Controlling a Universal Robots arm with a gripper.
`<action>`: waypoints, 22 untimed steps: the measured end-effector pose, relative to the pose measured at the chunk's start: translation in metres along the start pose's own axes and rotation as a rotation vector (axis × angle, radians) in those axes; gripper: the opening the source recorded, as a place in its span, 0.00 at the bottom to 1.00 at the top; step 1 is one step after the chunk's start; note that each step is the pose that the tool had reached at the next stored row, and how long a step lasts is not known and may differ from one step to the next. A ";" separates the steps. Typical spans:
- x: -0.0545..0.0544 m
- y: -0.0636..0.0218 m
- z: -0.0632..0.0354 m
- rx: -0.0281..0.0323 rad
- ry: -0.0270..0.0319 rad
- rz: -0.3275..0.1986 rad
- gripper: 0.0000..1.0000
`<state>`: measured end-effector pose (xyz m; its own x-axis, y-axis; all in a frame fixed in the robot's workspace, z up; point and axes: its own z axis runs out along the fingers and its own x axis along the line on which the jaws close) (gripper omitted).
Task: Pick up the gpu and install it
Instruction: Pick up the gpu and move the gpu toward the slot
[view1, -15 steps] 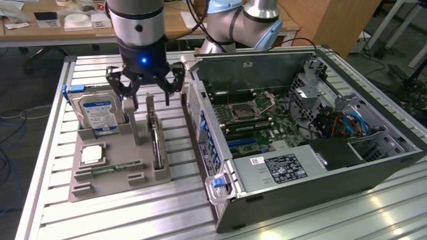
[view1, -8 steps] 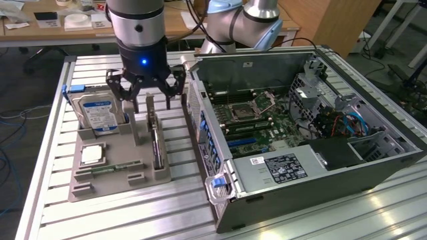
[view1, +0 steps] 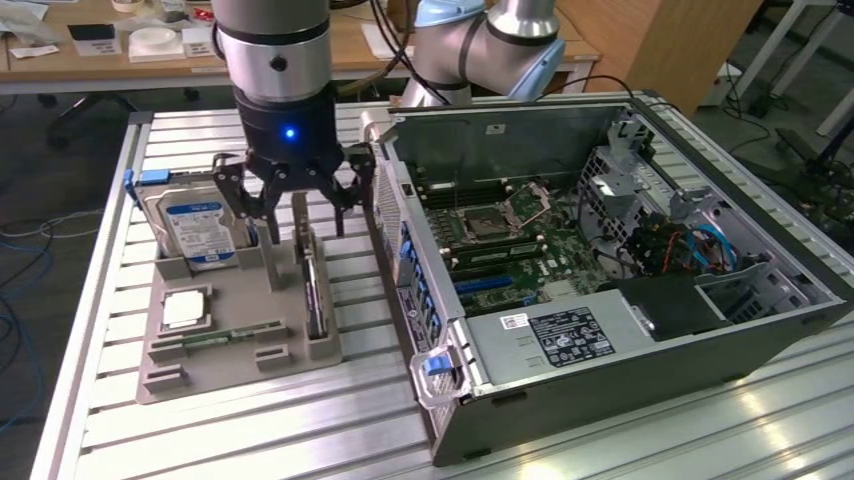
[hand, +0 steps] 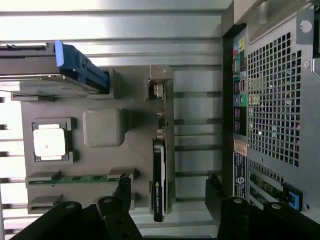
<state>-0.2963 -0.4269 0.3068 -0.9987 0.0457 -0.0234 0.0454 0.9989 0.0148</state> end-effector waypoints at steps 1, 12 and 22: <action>0.000 -0.0012 0.0017 -0.0002 -0.0002 0.000 0.71; 0.001 -0.0020 0.0217 -0.0001 -0.0016 0.000 0.71; 0.001 -0.0021 0.0397 0.0058 -0.0020 0.000 0.71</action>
<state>-0.2964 -0.4283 0.2670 -0.9986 0.0456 -0.0254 0.0453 0.9989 0.0090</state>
